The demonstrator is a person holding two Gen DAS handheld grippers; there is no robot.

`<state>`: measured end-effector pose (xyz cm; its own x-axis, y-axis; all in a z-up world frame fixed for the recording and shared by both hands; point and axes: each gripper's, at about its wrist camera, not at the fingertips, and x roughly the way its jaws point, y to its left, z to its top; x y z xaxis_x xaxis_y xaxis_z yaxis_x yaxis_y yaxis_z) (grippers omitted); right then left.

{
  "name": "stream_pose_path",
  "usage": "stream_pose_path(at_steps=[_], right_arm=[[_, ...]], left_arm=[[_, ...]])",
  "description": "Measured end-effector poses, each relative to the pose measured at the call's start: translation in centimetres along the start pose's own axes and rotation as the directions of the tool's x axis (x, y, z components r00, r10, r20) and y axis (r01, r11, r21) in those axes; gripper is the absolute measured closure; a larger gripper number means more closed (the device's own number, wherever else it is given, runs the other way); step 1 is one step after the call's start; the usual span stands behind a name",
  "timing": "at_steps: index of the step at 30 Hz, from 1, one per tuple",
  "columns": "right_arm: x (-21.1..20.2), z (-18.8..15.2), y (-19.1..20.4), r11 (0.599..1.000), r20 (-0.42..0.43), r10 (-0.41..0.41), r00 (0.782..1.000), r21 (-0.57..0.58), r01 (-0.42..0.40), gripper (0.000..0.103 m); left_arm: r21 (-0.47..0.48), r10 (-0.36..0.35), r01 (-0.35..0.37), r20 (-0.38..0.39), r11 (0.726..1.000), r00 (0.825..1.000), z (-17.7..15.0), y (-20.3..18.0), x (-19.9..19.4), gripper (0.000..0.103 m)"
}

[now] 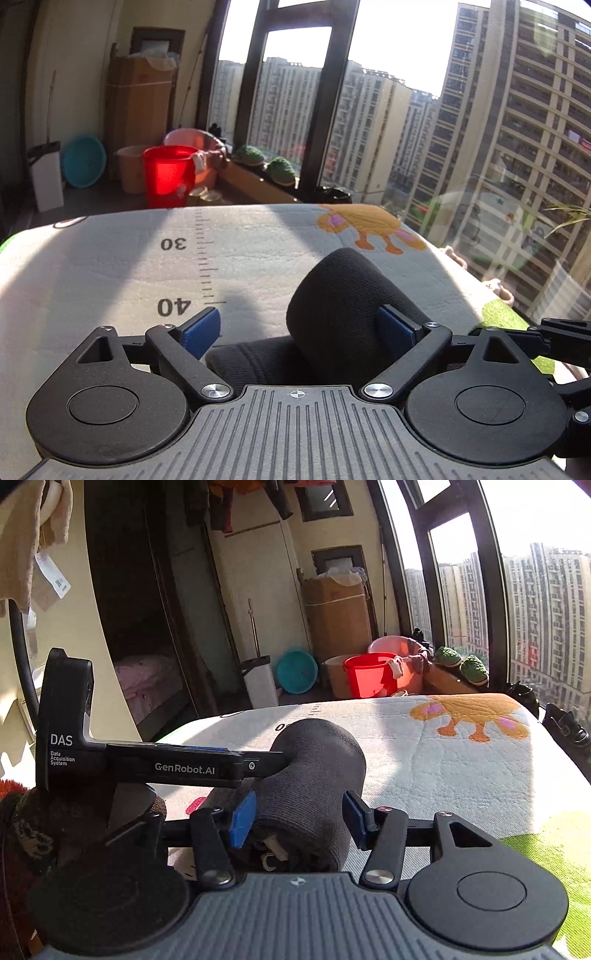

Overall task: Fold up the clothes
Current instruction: 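Roll the grey pants roll forward with the right tool while the left tool presses it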

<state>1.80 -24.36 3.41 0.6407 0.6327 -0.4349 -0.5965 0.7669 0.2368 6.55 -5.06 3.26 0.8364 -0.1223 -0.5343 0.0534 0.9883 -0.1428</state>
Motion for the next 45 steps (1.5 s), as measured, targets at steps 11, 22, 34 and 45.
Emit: stream_pose_path(at_steps=[11,22,34,45], right_arm=[[3.3,-1.0,5.8,0.98,-0.056,0.009,0.998,-0.198,-0.02,0.044],[1.5,-0.6,1.7,0.998,-0.055,0.07,0.996,0.002,-0.07,0.026],[7.5,-1.6,-2.2,0.891,-0.102,0.304,0.947,0.382,-0.245,0.021],[3.4,0.7,-3.5,0.974,-0.046,0.101,0.994,0.206,-0.09,0.041]], left_arm=[[-0.184,-0.007,0.021,0.08,0.983,0.997,0.6,4.3,-3.9,0.009],[-0.154,-0.004,0.007,0.023,0.988,1.0,-1.0,4.9,-2.6,0.004],[-0.274,-0.043,0.044,0.01,0.961,0.999,-2.5,7.5,-3.2,0.003],[-0.203,-0.089,0.106,0.092,0.974,0.992,1.5,2.4,-0.6,0.004]])
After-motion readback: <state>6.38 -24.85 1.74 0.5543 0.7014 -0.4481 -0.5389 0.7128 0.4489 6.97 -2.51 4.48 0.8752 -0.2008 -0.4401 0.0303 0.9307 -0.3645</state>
